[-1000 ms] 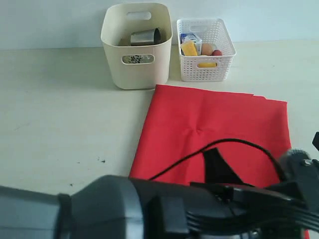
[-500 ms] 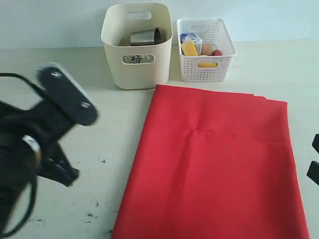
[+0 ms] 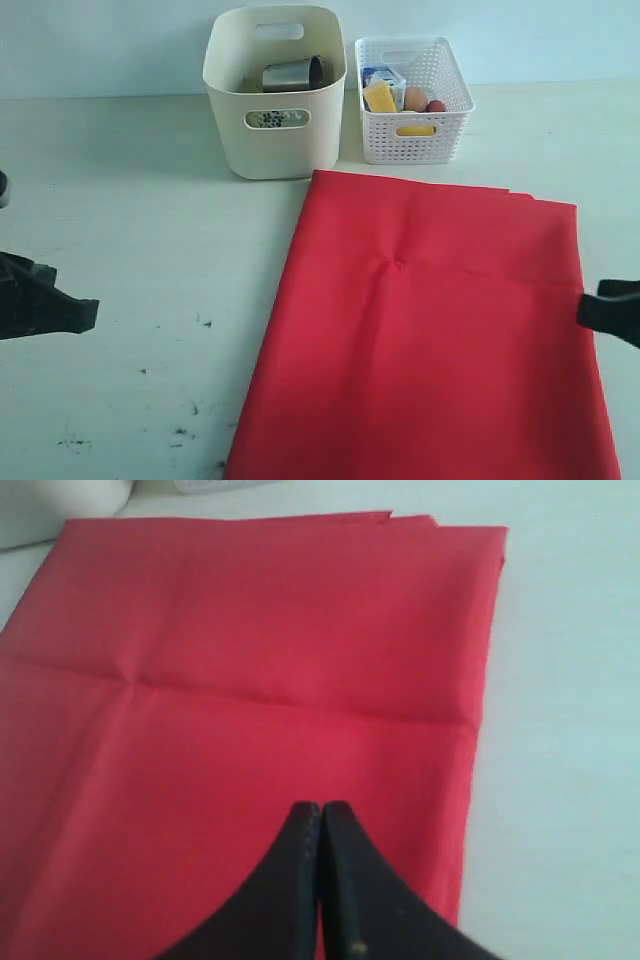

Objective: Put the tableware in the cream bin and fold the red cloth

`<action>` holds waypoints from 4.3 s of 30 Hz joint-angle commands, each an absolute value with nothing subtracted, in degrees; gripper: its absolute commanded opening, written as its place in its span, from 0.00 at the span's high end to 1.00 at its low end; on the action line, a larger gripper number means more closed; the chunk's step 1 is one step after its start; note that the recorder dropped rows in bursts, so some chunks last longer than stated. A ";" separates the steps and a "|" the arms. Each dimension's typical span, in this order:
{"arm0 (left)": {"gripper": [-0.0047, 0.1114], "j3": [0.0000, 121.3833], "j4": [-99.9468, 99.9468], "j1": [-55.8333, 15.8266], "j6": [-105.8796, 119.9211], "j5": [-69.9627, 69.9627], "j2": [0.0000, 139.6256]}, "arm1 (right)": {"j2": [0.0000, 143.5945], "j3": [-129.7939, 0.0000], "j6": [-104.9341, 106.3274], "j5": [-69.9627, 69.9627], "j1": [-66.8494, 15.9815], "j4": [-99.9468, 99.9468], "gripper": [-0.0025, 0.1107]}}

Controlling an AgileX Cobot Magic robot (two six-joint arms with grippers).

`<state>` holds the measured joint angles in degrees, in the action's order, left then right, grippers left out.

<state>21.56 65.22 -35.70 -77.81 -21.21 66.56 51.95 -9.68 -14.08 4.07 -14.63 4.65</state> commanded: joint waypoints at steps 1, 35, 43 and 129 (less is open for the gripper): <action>0.96 20.70 67.32 -33.37 -78.62 -13.71 68.47 | 64.64 -16.79 -13.23 4.72 -22.26 8.07 0.98; 0.96 20.71 68.99 -33.14 -78.62 -11.60 75.77 | 101.92 -26.35 -44.54 14.18 -16.59 -35.02 0.98; 0.96 20.71 68.99 -33.14 -78.62 -10.73 75.77 | 101.32 -28.27 -81.45 25.28 -7.52 -65.22 0.98; 0.96 19.68 68.84 -33.14 -78.16 -7.25 75.77 | 114.11 -65.00 -29.18 23.12 6.00 -22.45 0.98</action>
